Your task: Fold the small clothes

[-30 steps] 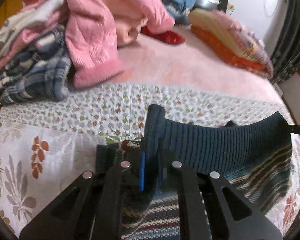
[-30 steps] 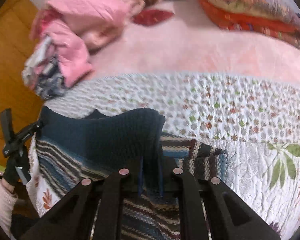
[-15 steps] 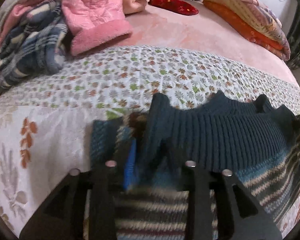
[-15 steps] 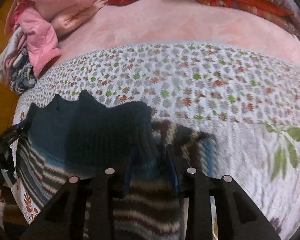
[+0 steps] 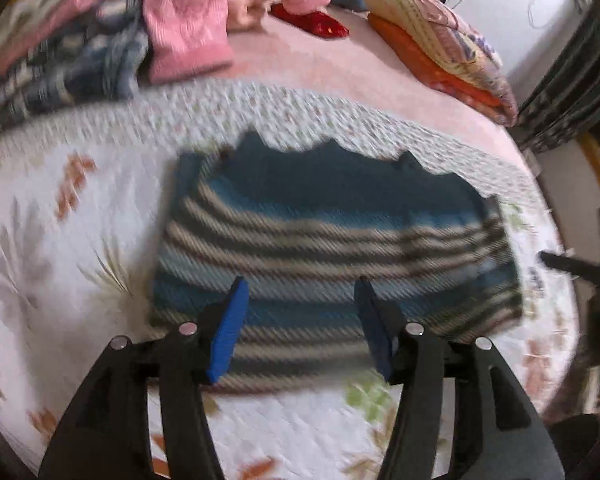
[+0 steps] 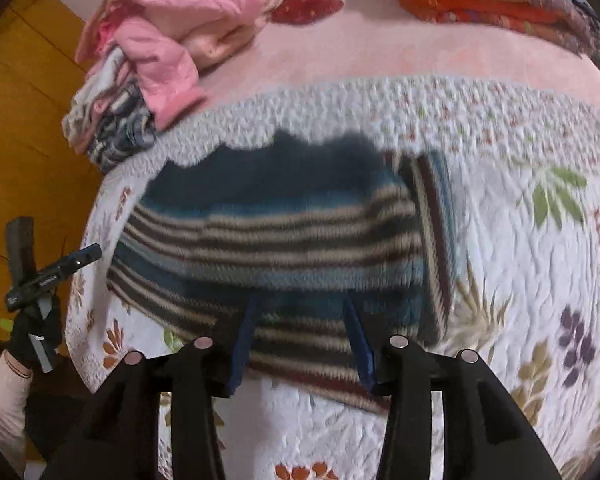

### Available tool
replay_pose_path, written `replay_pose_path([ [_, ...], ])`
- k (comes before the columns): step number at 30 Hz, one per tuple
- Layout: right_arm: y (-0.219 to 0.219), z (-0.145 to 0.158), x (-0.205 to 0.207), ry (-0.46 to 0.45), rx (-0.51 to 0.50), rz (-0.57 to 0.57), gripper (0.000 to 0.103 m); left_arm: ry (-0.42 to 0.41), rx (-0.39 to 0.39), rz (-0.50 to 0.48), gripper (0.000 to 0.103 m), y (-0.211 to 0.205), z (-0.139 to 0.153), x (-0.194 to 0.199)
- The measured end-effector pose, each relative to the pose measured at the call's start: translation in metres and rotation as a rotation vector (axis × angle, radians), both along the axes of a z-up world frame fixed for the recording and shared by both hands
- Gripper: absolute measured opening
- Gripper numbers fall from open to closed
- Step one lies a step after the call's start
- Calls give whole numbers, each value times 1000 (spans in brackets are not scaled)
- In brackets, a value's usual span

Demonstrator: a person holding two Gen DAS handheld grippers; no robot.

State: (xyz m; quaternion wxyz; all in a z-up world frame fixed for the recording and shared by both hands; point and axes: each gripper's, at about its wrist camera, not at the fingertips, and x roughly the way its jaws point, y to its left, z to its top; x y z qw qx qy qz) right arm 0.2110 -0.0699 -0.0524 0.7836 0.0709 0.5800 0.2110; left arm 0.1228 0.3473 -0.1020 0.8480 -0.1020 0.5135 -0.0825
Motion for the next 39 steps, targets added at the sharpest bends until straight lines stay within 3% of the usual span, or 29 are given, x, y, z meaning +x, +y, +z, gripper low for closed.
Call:
replay_pose_path([
  [7, -11, -55, -3, 123, -116, -50, 45, 61, 142, -23, 55, -2, -48, 13],
  [11, -23, -77, -2, 184, -86, -76, 44, 125, 132, 22, 54, 17, -76, 20],
  [18, -9, -69, -2, 174, -118, -38, 47, 101, 106, 21, 54, 16, -66, 24],
  [20, -17, -54, 1, 145, -60, -65, 54, 63, 70, 18, 55, 14, -56, 25],
  [22, -32, -37, 5, 102, -30, -120, 78, 29, 52, 17, 56, 13, -47, 26],
  [23, -41, -33, 8, 90, -27, -155, 81, 13, 42, 21, 57, 12, -43, 28],
  [28, -74, -47, 16, 138, 15, -248, 81, 1, 10, 44, 59, 10, -45, 36],
  [32, -86, -68, 24, 185, 61, -256, 81, 23, 17, 48, 60, 8, -53, 37],
  [39, -76, -92, 34, 230, 65, -241, 81, 52, 38, 36, 64, 7, -65, 40],
])
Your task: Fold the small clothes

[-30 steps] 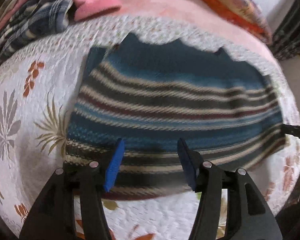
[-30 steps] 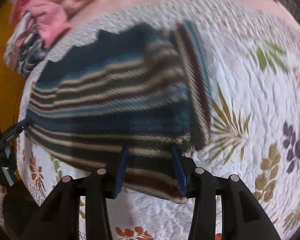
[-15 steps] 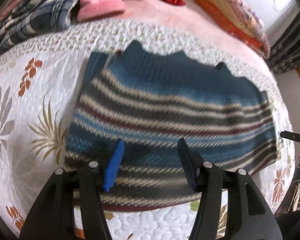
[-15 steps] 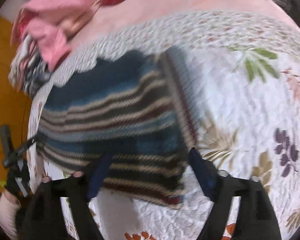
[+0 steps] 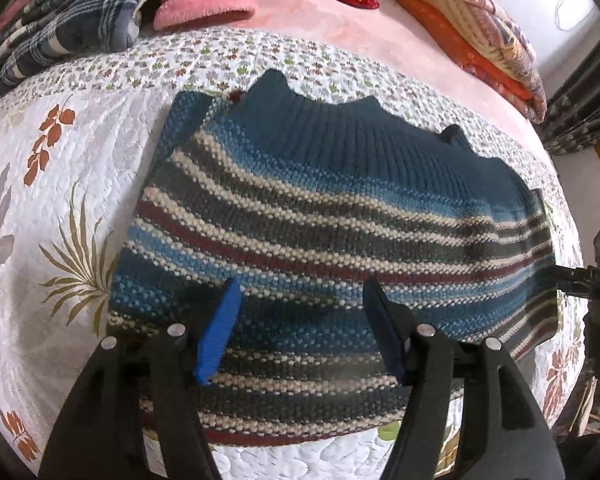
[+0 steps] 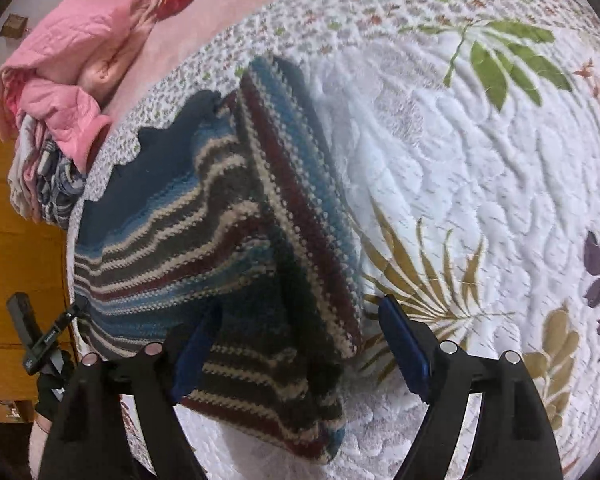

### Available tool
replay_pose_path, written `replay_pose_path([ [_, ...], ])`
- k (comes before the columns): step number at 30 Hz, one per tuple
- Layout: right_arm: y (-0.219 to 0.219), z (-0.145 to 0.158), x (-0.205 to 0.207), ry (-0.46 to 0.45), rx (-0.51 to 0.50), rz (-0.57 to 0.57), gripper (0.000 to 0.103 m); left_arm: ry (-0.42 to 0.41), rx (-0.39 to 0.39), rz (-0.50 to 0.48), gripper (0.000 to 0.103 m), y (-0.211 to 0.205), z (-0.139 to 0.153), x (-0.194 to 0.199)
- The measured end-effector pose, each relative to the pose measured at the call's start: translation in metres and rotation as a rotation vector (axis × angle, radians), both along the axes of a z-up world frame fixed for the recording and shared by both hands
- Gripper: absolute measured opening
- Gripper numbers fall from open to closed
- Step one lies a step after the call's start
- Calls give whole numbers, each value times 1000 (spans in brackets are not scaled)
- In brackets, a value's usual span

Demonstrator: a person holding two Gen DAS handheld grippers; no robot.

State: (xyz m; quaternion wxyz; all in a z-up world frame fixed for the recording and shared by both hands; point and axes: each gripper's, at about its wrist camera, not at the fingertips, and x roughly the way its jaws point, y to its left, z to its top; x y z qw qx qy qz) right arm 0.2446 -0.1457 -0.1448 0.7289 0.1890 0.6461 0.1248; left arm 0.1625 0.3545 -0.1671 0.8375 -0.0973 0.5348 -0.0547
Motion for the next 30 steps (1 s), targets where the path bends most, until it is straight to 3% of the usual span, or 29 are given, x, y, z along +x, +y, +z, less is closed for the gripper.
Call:
replay_pose_path([
  [2, 6, -3, 1, -4, -20, 15, 80, 2, 7, -8, 64, 0, -2, -1],
  [3, 9, -4, 1, -14, -31, 25, 73, 2, 10, -11, 65, -1, -2, 0],
  [4, 12, -4, 1, -23, -30, 33, 55, 1, 12, -16, 66, -1, -2, 0],
  [7, 22, -1, 1, -42, -23, 59, 40, 0, 13, -19, 66, -3, -2, -1],
  [10, 28, 13, -1, -86, -21, 95, 34, -1, 9, -22, 67, -1, -2, -1],
  [23, 18, 1, -2, -46, -48, 59, 33, 2, 26, -35, 67, -2, -4, -1],
  [30, 28, 13, 2, -49, -38, 59, 29, 1, -5, -17, 67, 2, 0, -1],
])
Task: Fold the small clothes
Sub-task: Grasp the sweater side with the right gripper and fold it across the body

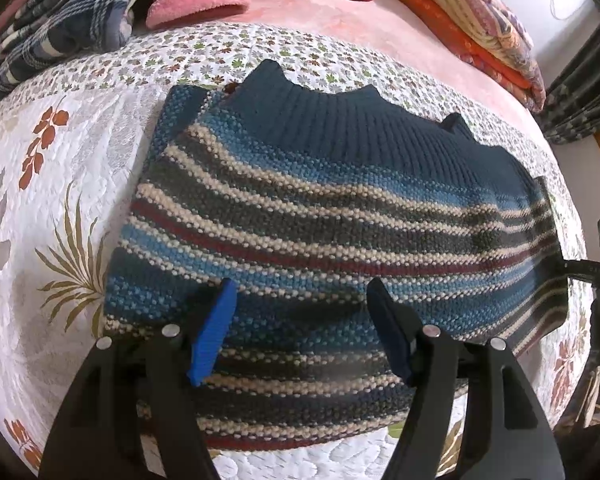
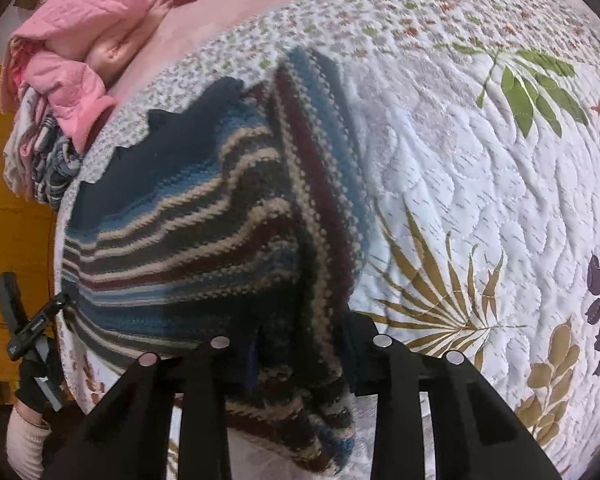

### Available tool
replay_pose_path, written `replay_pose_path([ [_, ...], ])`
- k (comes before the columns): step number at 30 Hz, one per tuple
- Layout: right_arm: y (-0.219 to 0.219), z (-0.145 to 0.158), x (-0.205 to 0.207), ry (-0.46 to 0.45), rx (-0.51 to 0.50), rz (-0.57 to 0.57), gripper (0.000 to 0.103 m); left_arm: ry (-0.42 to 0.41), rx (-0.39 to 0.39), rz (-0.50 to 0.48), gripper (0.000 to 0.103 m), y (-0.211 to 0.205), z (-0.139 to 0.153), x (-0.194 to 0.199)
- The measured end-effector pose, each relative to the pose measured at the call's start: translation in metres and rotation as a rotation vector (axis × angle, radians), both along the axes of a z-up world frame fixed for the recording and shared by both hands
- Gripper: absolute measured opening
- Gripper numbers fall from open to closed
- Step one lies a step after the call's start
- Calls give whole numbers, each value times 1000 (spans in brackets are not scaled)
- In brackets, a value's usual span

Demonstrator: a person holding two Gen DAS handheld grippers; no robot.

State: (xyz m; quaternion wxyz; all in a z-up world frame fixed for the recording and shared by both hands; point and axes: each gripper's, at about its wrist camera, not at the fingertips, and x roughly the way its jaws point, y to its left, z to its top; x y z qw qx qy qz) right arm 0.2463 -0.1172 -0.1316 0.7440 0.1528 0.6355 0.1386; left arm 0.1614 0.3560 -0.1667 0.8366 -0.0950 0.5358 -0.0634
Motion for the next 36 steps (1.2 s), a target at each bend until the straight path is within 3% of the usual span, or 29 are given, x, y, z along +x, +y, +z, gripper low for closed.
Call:
replay_pose_path([
  [7, 37, 59, -2, -101, 137, 78, 24, -24, -31, 4, 67, 2, 10, 0],
  [12, 96, 95, -3, -165, 163, 183, 24, -38, -53, 12, 67, 3, 16, -1],
  [15, 131, 102, -5, -177, 152, 246, 24, -41, -63, 17, 67, 5, 18, -2],
  [21, 199, 80, -12, -148, 36, 368, 24, -37, -92, 33, 67, 8, 19, -1],
  [26, 218, 49, -14, -97, 2, 392, 28, -39, -114, 31, 67, 9, 22, 0],
  [31, 221, 37, -17, -81, 57, 387, 48, -28, -206, 40, 67, 5, 25, 2],
  [36, 208, 35, -17, -57, 190, 335, 57, -21, -263, 5, 69, -15, 30, 3],
])
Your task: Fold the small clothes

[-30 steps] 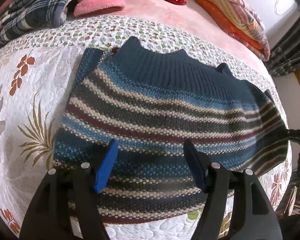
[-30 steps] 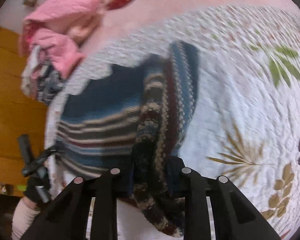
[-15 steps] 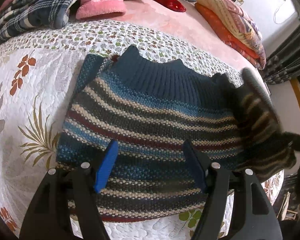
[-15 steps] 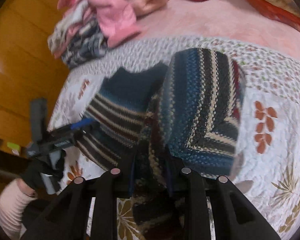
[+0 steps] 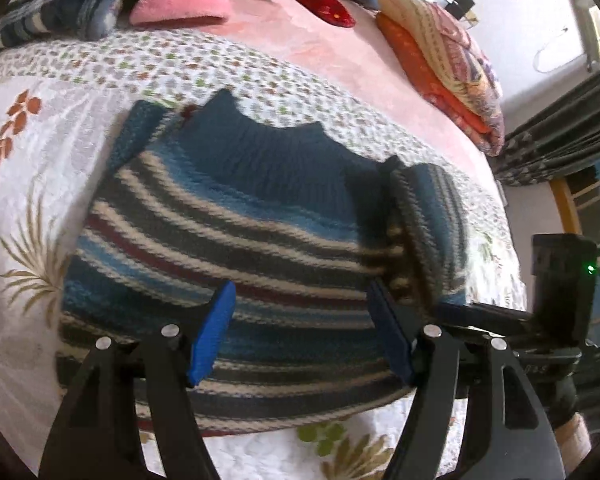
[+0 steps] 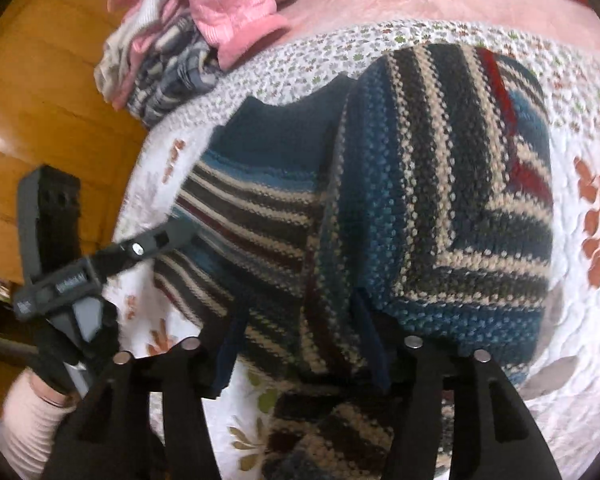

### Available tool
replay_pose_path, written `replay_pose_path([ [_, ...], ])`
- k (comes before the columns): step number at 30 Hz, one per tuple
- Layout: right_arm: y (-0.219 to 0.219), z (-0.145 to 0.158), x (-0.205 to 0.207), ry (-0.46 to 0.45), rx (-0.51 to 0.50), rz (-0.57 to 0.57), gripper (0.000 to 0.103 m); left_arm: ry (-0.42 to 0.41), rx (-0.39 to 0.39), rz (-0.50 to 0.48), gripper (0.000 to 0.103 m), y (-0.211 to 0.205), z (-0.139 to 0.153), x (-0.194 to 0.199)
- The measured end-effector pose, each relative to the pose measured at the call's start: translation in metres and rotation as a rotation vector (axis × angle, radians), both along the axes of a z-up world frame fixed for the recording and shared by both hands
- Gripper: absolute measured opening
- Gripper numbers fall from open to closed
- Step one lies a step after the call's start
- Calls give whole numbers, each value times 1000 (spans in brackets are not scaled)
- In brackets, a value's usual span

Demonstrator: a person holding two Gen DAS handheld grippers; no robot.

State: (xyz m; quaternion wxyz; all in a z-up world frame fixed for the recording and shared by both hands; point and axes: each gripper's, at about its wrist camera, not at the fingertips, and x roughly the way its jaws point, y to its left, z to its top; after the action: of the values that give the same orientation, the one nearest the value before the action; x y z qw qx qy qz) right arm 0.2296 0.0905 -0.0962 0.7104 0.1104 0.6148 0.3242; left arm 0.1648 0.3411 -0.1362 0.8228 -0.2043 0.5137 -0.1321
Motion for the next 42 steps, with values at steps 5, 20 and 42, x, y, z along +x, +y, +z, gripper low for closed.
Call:
replay_pose_path([
  [5, -38, 32, 4, 16, 169, -107, 57, 10, -60, -44, 70, -26, 2, 5],
  [20, -163, 6, 13, -19, -137, -353, 58, 94, -229, -77, 72, -91, -25, 28],
  [42, -136, -14, 4, 58, -87, -258, 60, 97, -282, -178, 59, -156, -38, 50],
])
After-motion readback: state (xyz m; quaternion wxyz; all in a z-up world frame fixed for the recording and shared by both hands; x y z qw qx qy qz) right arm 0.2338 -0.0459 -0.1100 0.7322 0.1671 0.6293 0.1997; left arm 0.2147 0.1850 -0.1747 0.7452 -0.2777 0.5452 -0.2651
